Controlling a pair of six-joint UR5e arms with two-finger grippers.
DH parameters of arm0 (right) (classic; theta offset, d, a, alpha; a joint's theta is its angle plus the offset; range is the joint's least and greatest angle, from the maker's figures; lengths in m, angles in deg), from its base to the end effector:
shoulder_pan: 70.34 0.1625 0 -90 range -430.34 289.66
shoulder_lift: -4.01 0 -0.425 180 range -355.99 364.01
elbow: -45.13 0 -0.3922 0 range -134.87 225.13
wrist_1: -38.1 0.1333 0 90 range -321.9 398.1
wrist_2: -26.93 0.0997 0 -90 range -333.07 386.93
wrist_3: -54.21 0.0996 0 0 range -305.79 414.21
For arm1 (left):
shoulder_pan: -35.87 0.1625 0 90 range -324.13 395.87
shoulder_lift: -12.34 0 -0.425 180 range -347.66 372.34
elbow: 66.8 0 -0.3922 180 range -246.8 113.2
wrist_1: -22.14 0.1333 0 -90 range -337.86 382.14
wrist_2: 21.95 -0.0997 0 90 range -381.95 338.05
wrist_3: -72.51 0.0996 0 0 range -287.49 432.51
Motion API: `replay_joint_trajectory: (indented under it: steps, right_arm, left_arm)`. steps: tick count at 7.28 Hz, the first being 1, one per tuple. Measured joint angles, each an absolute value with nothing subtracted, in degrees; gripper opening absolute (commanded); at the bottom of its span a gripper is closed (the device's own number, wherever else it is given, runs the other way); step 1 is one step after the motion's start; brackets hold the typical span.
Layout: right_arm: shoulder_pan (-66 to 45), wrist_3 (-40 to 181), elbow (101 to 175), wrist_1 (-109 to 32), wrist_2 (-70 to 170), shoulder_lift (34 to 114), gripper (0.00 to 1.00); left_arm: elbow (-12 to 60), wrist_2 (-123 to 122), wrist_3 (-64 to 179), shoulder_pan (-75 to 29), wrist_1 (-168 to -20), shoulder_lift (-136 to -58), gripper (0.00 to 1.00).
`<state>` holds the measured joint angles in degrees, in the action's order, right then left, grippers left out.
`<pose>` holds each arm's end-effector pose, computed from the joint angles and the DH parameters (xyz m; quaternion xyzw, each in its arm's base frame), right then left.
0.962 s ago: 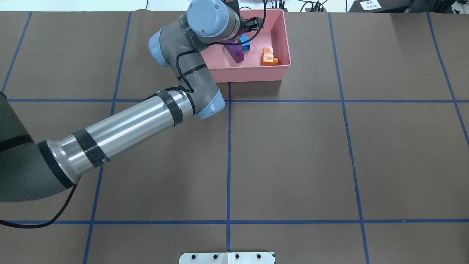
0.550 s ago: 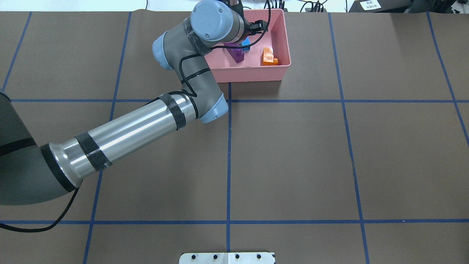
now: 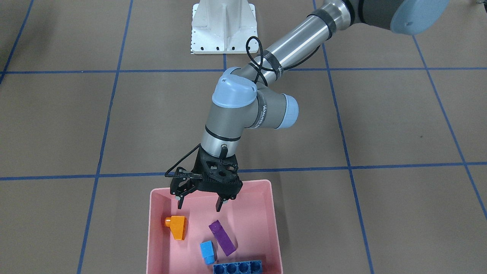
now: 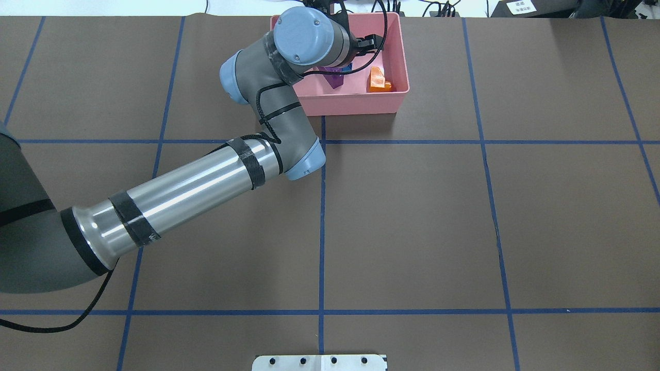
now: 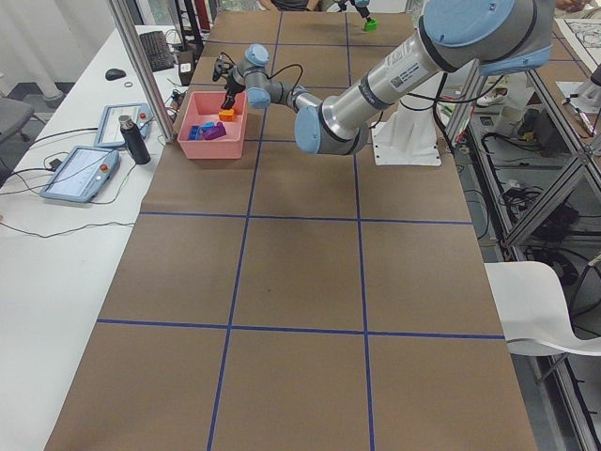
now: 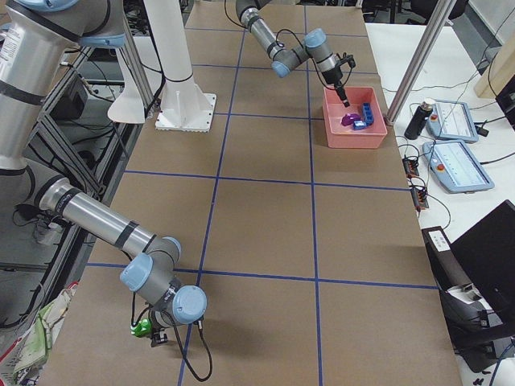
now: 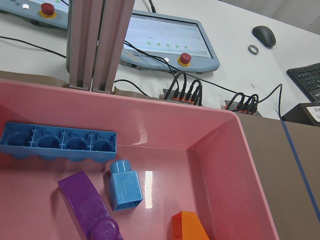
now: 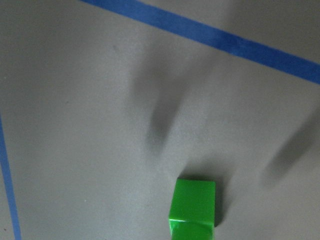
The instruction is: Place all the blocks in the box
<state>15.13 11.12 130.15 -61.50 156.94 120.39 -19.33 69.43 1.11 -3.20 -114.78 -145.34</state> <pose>0.0555 -0.1763 0.8703 -0.2045 -0.4111 -0.2459 0.8537 0.5957 -0.6522 0.0930 0.2752 0.5200 -0.1367 0.7970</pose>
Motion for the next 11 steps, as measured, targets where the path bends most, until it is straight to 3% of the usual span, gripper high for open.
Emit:
replay_joint_trajectory:
  steps: [3,4,5,6,8,11]
  right_arm:
    - [15.0,11.2,129.1,-61.4,157.2,120.3,0.99]
    - [15.0,11.2,128.8,-61.3,157.3,120.2,0.89]
    - [14.9,11.3,128.6,-61.3,157.3,120.2,0.62]
    - [14.9,11.4,128.3,-61.3,157.7,120.1,0.48]
    - [14.9,11.4,127.6,-61.2,158.5,119.9,0.37]
    - [14.9,11.3,127.3,-61.1,158.4,119.2,0.02]
  left_arm:
    - [-19.1,69.4,1.2,-2.8,-114.7,-145.3,1.00]
    - [-19.1,69.4,1.2,-2.7,-114.7,-145.2,1.00]
    - [-19.1,69.4,1.3,-2.6,-114.6,-145.2,1.00]
    - [-19.0,69.4,1.4,-2.5,-114.6,-145.1,1.00]
    - [-18.9,69.3,1.4,-2.3,-114.6,-145.1,1.00]
    - [-18.7,69.3,1.3,-1.9,-114.7,-145.1,1.00]
